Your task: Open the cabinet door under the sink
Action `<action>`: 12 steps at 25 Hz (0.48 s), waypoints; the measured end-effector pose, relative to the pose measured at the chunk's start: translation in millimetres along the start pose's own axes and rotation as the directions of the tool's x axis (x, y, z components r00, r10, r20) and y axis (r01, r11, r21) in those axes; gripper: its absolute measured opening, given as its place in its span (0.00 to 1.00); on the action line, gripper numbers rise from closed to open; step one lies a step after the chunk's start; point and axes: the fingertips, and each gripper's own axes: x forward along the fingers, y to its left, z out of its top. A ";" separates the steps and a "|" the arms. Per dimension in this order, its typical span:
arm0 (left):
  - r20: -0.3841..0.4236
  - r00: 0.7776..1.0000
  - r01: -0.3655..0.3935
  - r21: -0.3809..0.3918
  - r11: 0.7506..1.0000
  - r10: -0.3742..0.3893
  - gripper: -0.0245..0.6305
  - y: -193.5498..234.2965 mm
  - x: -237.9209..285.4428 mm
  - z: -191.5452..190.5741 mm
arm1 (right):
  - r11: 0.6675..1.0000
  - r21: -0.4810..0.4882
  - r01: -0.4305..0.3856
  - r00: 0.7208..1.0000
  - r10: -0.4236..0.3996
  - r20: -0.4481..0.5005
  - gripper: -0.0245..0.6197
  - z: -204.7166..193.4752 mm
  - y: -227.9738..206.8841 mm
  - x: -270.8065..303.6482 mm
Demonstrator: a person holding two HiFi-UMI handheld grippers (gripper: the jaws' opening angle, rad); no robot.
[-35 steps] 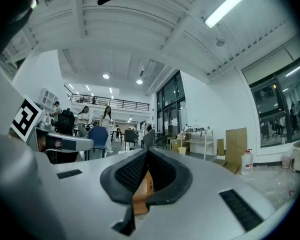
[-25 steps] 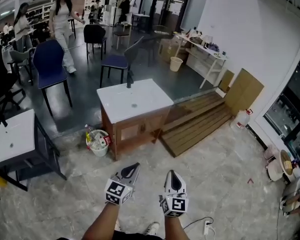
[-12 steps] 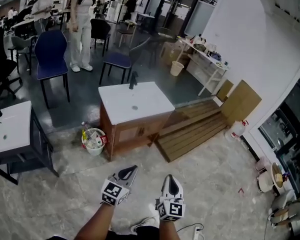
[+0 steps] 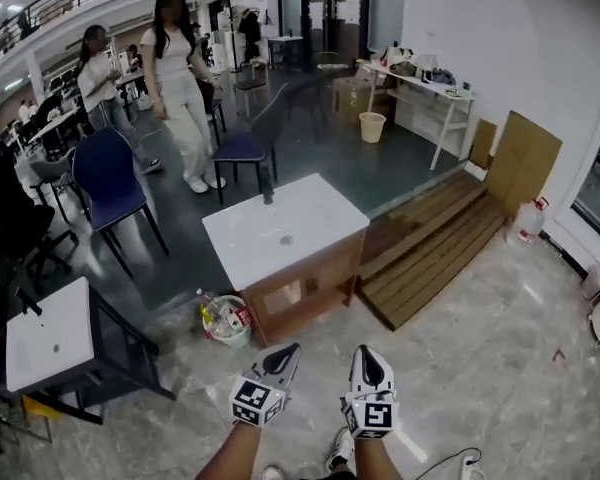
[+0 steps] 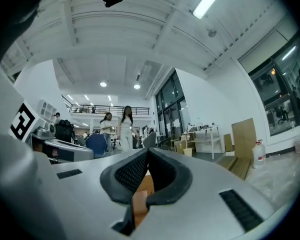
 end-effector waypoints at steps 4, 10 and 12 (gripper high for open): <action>-0.018 1.000 -0.008 0.031 0.999 0.008 0.07 -5.9 60.2 19.5 | 0.999 0.035 -0.021 0.999 0.020 0.025 0.07 1.6 -48.0 39.7; -0.037 0.999 -0.032 0.051 0.998 0.034 0.07 -10.6 114.5 32.6 | 0.994 0.086 -0.065 0.998 0.063 0.029 0.07 -5.1 -93.4 79.2; -0.052 0.998 -0.039 0.053 0.998 0.041 0.07 -8.5 124.5 31.9 | 0.992 0.106 -0.069 0.997 0.066 0.029 0.07 -7.3 -101.4 88.3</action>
